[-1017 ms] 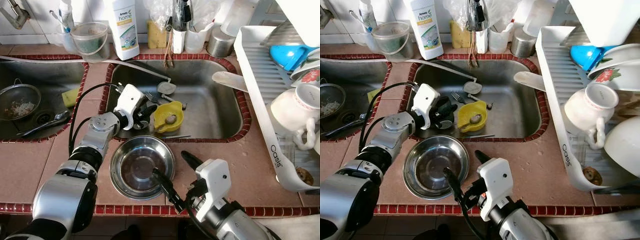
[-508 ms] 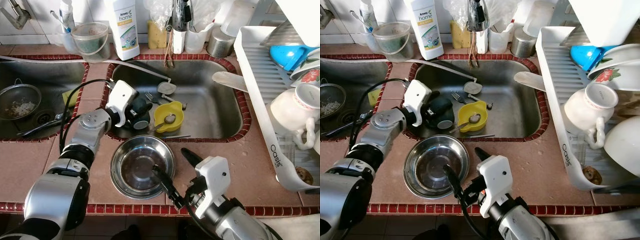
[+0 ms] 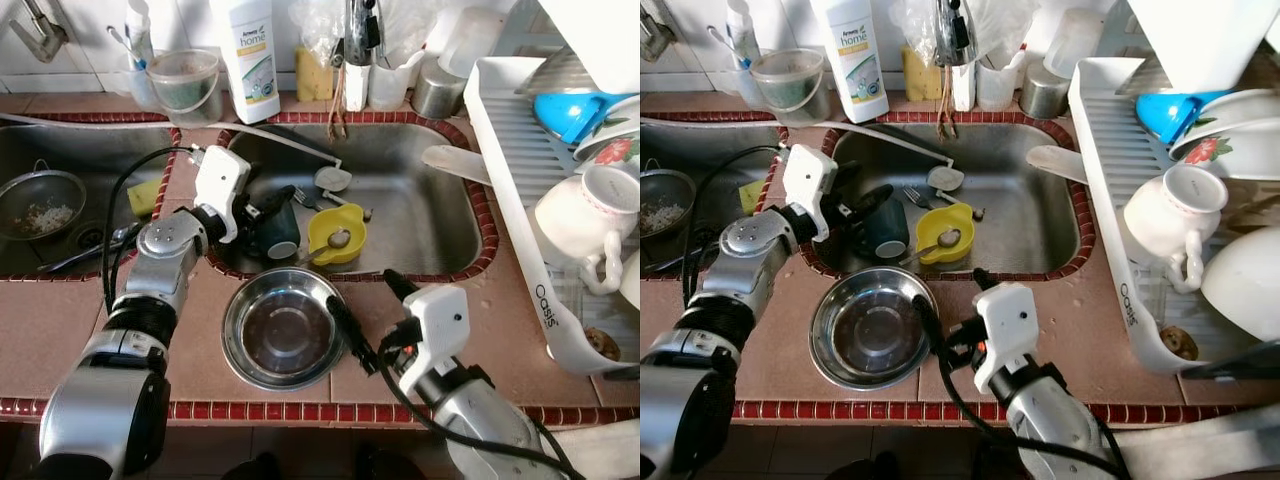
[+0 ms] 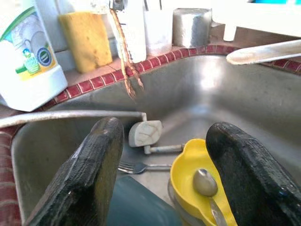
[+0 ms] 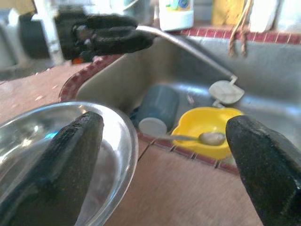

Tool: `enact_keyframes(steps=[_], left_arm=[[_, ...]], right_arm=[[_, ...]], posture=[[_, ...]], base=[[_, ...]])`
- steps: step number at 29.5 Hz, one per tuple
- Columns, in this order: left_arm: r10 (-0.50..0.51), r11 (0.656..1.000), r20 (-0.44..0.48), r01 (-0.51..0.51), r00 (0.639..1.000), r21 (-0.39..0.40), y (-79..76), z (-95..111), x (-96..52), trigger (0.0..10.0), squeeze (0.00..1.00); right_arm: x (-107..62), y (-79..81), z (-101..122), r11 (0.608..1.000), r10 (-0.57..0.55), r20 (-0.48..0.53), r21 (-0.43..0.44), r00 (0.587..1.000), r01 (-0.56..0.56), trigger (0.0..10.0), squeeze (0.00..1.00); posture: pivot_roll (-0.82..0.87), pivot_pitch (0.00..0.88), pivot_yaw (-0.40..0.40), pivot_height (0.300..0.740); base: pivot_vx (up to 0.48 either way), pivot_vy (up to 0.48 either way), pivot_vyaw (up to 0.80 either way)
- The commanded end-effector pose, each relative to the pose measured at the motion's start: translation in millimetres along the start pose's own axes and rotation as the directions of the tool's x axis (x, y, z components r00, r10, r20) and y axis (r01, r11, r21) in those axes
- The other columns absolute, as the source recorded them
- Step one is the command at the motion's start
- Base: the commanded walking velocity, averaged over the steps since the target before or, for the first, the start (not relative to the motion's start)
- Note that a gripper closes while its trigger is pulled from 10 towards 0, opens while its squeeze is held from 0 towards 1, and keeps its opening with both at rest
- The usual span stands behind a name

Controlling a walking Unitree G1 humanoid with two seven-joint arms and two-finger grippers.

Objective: Kitchen organization

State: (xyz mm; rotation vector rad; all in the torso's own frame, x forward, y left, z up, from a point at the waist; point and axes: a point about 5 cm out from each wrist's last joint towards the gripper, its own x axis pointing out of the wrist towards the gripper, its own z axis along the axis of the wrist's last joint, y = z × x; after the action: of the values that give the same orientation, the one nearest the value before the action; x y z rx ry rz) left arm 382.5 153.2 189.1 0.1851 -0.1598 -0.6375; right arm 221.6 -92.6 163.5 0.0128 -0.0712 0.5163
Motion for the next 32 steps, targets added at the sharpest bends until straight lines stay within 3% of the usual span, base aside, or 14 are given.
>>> enact_keyframes(steps=[1,6,18,32], left_arm=[[0.018,1.0,0.007,-0.018,1.0,-0.012,0.3,-0.6,-2.3,10.0,0.0],[0.051,0.998,0.023,-0.05,0.998,-0.039,-7.4,-6.7,-14.1,10.0,0.0],[0.103,0.992,0.02,-0.101,0.994,-0.069,-15.7,-7.6,-36.7,10.0,0.0],[0.195,0.978,-0.037,-0.197,0.98,-0.064,-23.0,-7.0,-64.8,10.0,0.0]], right_arm=[[0.4,-0.8,-3.2,1.0,-0.006,-0.006,0.003,1.0,0.006,10.0,0.0],[10.6,-1.1,-5.0,1.0,0.018,0.012,-0.009,1.0,-0.018,10.0,0.0],[17.6,-2.8,-8.8,1.0,0.019,0.025,-0.011,1.0,-0.019,10.0,0.0],[26.5,-20.6,-12.8,0.999,-0.038,0.038,-0.027,0.999,0.039,10.0,0.0]], posture=[[-0.18,0.138,0.038,0.74],[-0.17,0.135,0.045,0.74],[-0.16,0.138,0.049,0.74],[-0.14,0.128,0.033,0.74]], base=[[0.0,0.0,0.0],[0.0,0.0,0.0],[0.0,0.0,0.0],[0.0,0.0,0.0]])
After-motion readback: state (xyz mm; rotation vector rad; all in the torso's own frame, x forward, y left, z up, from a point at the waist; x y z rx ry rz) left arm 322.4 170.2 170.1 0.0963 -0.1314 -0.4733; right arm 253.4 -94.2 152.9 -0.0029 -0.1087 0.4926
